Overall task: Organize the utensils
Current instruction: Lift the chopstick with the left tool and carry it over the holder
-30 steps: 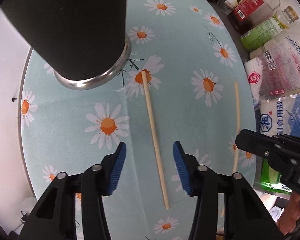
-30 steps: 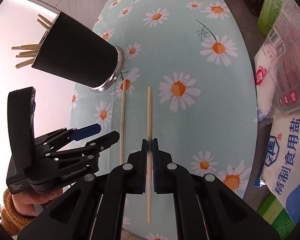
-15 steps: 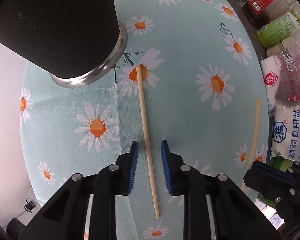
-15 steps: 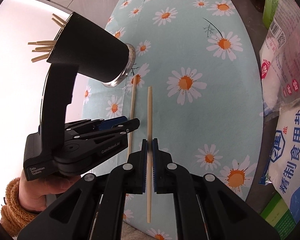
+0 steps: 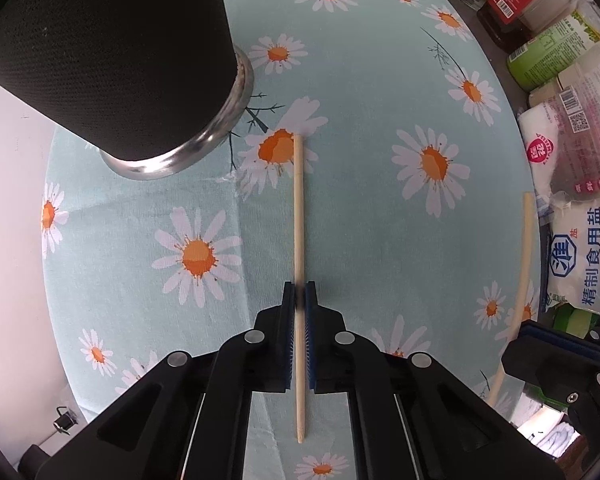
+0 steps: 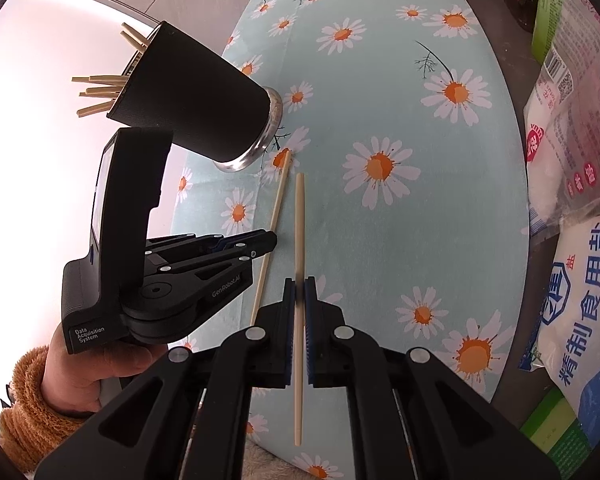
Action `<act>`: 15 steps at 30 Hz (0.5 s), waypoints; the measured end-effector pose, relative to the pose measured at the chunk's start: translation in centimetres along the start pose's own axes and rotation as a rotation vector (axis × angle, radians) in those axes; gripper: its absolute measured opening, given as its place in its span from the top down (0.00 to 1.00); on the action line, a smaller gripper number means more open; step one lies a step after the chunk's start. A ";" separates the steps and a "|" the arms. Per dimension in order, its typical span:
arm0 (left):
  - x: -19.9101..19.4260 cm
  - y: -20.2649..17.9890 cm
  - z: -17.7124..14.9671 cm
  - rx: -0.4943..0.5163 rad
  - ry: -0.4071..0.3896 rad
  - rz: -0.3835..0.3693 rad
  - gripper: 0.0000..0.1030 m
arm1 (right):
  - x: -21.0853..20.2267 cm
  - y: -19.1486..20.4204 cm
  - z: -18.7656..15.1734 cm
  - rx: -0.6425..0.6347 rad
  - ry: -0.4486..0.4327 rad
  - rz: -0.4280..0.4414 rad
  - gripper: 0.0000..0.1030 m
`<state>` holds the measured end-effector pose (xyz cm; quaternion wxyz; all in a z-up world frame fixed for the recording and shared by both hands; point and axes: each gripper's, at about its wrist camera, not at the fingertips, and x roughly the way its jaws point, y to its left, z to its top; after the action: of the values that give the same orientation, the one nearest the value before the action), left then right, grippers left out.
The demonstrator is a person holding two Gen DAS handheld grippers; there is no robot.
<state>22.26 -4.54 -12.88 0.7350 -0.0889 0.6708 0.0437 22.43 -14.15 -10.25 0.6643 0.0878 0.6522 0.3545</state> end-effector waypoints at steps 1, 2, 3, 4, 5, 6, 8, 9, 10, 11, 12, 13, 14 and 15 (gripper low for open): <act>-0.1 -0.4 -0.3 0.003 -0.001 0.001 0.96 | 0.0 0.0 0.0 0.001 -0.001 -0.001 0.95; -0.3 -0.4 -0.4 0.003 -0.008 -0.002 0.96 | -0.1 0.1 0.0 0.003 -0.004 -0.001 0.95; -0.8 -0.4 -0.6 0.006 -0.022 -0.003 0.96 | -0.3 0.1 0.0 0.005 -0.008 -0.001 0.95; -1.3 -0.5 -0.9 0.013 -0.035 -0.002 0.96 | -0.3 0.1 0.0 0.006 -0.011 0.000 0.95; -1.6 -0.5 -1.1 0.018 -0.043 -0.005 0.96 | -0.4 0.2 0.0 0.007 -0.013 -0.001 0.95; -2.1 -0.5 -1.4 0.025 -0.055 -0.016 0.96 | -0.4 0.2 0.0 0.009 -0.015 -0.002 0.95; -3.3 -0.5 -2.1 0.046 -0.090 -0.044 0.96 | -0.5 0.4 0.0 0.009 -0.017 -0.003 0.95; -4.1 -0.5 -2.8 0.060 -0.107 -0.055 0.96 | -0.4 0.6 0.1 0.008 -0.018 -0.003 0.95; -4.7 -0.4 -3.3 0.073 -0.127 -0.064 0.96 | -0.4 0.8 0.1 0.007 -0.020 -0.003 0.95; -5.4 -0.2 -3.9 0.081 -0.147 -0.084 0.96 | -0.4 1.0 0.2 0.006 -0.023 -0.003 0.95; -5.8 0.0 -4.2 0.090 -0.162 -0.109 0.96 | -0.4 1.3 0.2 0.003 -0.027 -0.005 0.95; -6.3 0.3 -4.8 0.095 -0.174 -0.122 0.96 | -0.3 1.6 0.2 0.003 -0.028 -0.006 0.95; -6.9 0.7 -5.3 0.101 -0.189 -0.128 0.96 | -0.2 1.8 0.3 0.005 -0.028 -0.003 0.95; -7.5 1.0 -5.8 0.108 -0.211 -0.150 0.96 | -0.1 2.2 0.3 0.004 -0.028 0.000 0.95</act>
<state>15.68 -4.22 -6.03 0.8065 -0.0941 0.5825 -0.0383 21.98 -12.49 -8.83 0.6732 0.0943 0.6433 0.3521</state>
